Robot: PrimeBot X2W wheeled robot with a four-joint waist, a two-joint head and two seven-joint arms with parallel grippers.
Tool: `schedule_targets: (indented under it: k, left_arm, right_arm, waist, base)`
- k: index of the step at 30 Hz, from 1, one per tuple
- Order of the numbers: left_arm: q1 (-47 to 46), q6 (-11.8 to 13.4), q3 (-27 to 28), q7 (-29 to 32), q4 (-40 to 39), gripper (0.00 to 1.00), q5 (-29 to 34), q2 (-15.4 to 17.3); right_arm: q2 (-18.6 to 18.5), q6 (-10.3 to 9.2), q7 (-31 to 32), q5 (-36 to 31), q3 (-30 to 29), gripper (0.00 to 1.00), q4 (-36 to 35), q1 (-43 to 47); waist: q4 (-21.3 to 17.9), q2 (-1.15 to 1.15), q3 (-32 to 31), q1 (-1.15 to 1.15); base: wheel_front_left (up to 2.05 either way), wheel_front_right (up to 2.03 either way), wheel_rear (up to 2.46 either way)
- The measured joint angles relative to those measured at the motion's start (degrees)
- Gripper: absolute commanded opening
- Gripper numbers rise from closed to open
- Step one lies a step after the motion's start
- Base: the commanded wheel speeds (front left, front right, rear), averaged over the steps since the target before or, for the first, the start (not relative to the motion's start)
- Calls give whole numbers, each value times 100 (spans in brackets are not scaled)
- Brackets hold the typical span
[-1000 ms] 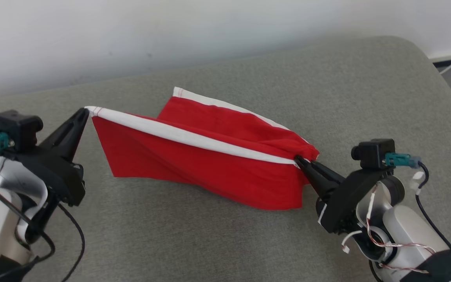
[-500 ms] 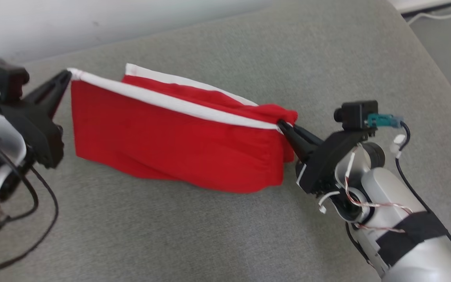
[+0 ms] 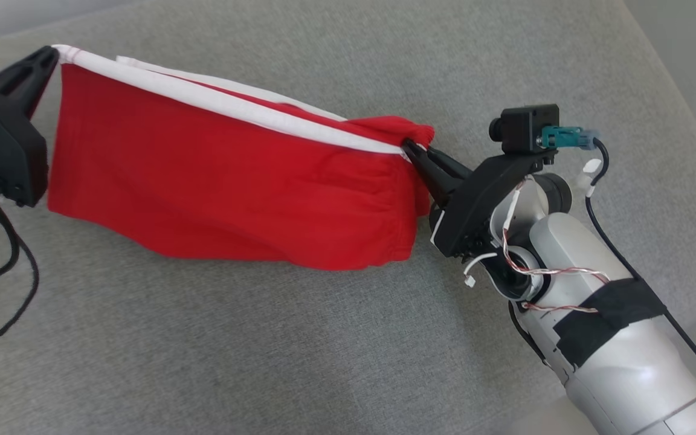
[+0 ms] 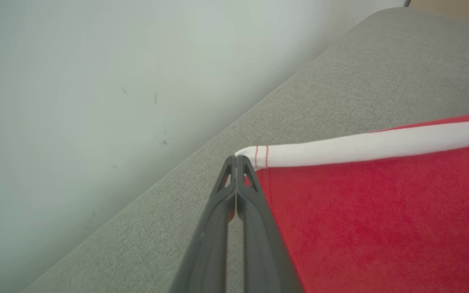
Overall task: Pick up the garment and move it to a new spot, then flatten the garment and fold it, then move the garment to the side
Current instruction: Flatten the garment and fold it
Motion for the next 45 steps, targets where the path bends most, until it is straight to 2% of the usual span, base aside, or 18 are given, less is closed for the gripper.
schedule_targets:
  k: [4,11,20,21,22,23,24,25,33,39,45]
  left_arm:
    - [-230,-35,-208,-67,183,0,-58,73]
    - [-487,-35,-554,-322,350,0,-166,10]
    - [-604,-35,-924,-678,833,0,-365,-68]
    - [-625,-35,-967,-705,905,3,-372,-67]
    - [-642,-35,-1006,-737,959,46,-374,-75]
    - [-659,-35,-1029,-768,1023,100,-391,-115]
    - [-689,-35,-1062,-810,1102,100,-406,-164]
    - [-732,-35,-1106,-923,1181,100,-435,-222]
    - [-705,-35,-1217,-1599,1335,100,-743,-230]
    - [-371,-35,-1379,-2047,1326,100,-935,-233]
    - [79,-35,-1414,-2156,1292,100,-1269,-243]
  right_arm:
    - [47,0,-107,0,96,0,165,-180]
    - [59,0,-341,2,268,0,372,-391]
    - [63,14,-620,229,653,0,505,-643]
    - [58,15,-643,267,719,0,504,-667]
    - [58,15,-676,287,755,21,506,-673]
    - [63,15,-726,302,758,44,523,-673]
    - [64,15,-760,302,769,91,545,-676]
    - [65,16,-832,305,789,100,589,-684]
    - [47,63,-1161,183,735,100,907,-755]
    - [-319,102,-1406,113,675,100,940,-464]
    - [-515,101,-1610,67,637,100,804,-138]
  waist:
    - [-145,0,202,0]
    - [-335,0,538,0]
    - [-417,0,741,0]
    - [-412,0,746,-1]
    - [-404,-1,749,-1]
    - [-391,-1,749,-1]
    - [-373,-1,747,-1]
    - [-333,0,735,-1]
    - [-201,-1,499,-1]
    - [-90,-1,173,-2]
    - [63,-2,-175,-2]
  base:
    - [0,0,0]
    - [0,0,0]
    - [0,0,0]
    - [0,0,0]
    - [0,0,0]
    - [0,0,0]
    - [0,0,0]
    - [0,0,0]
    - [0,0,0]
    - [0,0,0]
    - [0,0,0]
